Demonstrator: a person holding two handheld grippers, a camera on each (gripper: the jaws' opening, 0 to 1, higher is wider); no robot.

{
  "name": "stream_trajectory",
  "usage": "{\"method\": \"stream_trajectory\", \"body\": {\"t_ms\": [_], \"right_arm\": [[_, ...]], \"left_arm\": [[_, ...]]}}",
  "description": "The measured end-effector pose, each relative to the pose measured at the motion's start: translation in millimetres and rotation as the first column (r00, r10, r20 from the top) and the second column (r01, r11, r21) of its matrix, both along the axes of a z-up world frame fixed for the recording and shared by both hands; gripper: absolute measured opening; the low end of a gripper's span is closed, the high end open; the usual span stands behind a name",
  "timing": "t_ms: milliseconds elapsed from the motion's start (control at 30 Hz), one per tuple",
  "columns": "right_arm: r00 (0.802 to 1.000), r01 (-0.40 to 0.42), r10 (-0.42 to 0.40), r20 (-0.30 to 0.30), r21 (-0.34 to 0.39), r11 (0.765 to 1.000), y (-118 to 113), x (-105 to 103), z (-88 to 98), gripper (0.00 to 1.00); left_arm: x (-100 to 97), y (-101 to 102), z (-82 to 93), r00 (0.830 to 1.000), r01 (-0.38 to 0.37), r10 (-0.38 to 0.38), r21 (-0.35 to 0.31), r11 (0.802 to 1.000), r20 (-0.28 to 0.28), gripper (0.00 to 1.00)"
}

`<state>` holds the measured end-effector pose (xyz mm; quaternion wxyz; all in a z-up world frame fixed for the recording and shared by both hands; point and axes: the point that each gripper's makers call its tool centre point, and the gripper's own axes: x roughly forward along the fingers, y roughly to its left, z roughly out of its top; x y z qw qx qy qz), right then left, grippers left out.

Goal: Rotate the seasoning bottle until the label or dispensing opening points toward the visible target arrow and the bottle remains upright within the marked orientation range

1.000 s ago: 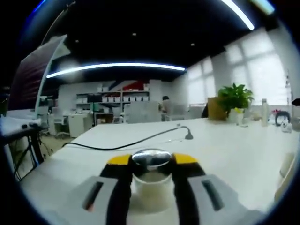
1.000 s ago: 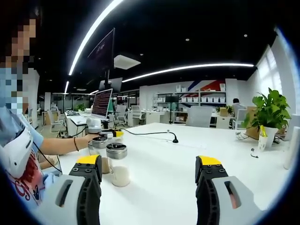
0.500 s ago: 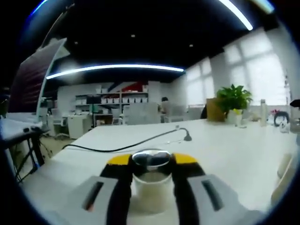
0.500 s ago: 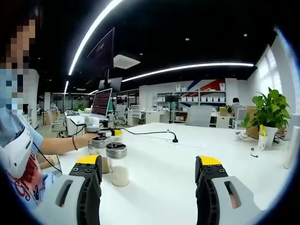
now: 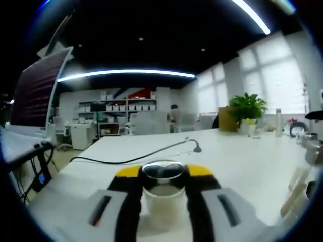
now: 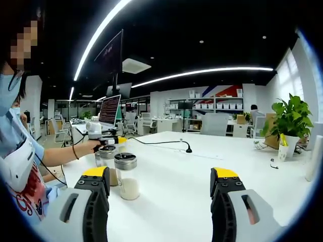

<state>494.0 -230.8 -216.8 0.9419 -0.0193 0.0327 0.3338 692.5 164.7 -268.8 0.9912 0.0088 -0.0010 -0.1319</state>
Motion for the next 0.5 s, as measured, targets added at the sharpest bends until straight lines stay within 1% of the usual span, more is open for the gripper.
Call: {"method": "stream_trajectory", "body": {"t_ms": [133,233,400,500], "right_arm": [[1.000,0.004,-0.004,0.006,-0.004,1.000,0,-1,1.1,0.84],[1.000,0.005,-0.005,0.006,0.001,1.000,0,-2,1.6,0.84],[1.000,0.006,-0.006,0.004,0.003,1.000,0,-3,1.1,0.84],[1.000,0.008,-0.008,0.011,0.001,1.000,0,-3,2.3,0.84]], "left_arm": [[-8.1,3,1.1,1.000,0.008,-0.008,-0.033,0.999,-0.010,0.33],[-14.8,3,1.4,1.000,0.014,-0.015,-0.015,1.000,-0.008,0.33],[-24.6,6,4.9,1.000,0.018,-0.018,-0.031,0.999,-0.003,0.33],[-33.0,4,7.0,0.999,0.032,-0.032,-0.021,0.999,-0.004,0.33]]}}
